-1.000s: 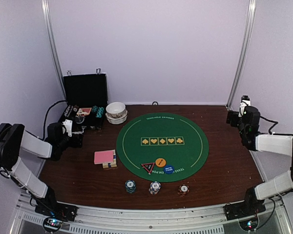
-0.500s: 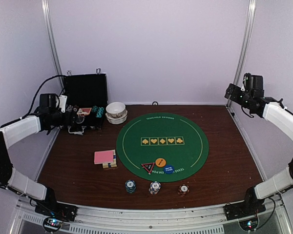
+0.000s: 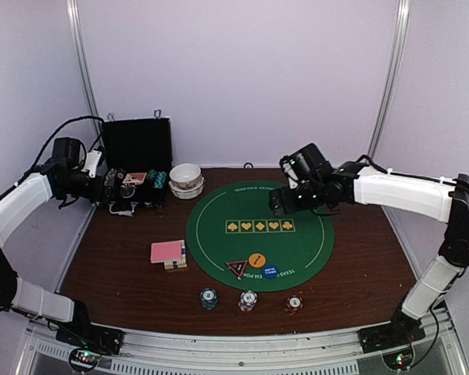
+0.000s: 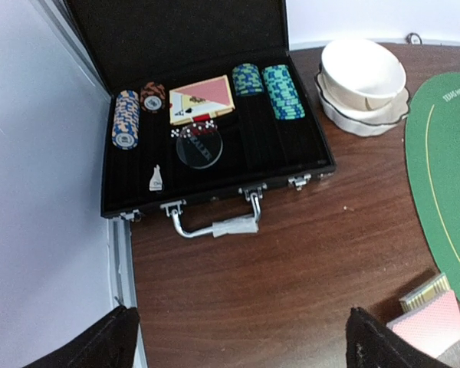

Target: Distribute texas hold em gaming equipment

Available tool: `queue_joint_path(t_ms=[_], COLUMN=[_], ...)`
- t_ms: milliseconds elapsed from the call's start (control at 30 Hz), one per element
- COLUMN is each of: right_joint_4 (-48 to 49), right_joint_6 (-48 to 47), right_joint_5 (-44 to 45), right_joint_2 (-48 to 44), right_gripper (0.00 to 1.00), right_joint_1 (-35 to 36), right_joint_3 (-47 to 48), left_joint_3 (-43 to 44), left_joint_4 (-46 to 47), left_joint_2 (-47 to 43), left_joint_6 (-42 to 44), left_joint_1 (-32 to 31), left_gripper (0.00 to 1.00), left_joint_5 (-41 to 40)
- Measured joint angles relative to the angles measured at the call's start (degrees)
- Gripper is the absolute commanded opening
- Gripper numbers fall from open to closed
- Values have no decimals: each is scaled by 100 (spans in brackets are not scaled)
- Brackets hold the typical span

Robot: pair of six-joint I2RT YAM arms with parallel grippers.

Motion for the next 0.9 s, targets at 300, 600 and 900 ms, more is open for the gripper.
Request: queue_joint_path(t_ms=[300, 600, 900], right_joint_4=[-474, -726, -920], right_joint_6=[142, 455, 669], right_joint_5=[264, 262, 234], right_joint_2=[1447, 2085, 2286], right_gripper=[79, 57, 48], right_joint_1=[1808, 2308, 2612], right_joint_3=[859, 1224, 1226], left_joint_3=[278, 275, 275], left_joint_4=[-817, -1128, -1156], left_joint_2=[-7, -136, -205], left_joint_6=[278, 511, 553], left_joint_1=[2, 2, 2], left_gripper=[98, 98, 98], left_joint_5=[70, 262, 358])
